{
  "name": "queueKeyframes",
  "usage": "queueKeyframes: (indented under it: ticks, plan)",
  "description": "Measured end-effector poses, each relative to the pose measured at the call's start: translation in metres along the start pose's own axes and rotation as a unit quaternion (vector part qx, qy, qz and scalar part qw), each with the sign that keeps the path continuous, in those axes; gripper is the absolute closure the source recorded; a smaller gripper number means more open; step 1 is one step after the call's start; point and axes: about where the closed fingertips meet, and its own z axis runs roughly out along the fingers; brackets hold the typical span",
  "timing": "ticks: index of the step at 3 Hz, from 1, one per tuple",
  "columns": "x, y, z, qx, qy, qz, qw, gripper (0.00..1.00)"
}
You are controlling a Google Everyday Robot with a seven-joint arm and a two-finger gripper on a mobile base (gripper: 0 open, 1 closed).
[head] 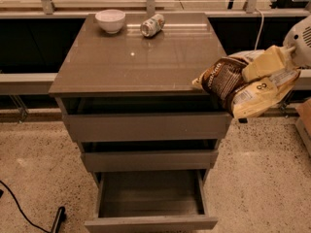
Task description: Pick brown chip bag from bottom drawer and place on counter
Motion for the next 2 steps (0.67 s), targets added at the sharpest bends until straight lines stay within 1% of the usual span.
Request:
queueKeyframes:
  ticks: [1,2]
  plan:
    - [0.024,0.007,-0.002,0.003,0.032,-0.011,0.9994,1.00]
    - [0.051,0.012,0.007,0.016,0.078,-0.015,0.9967,1.00]
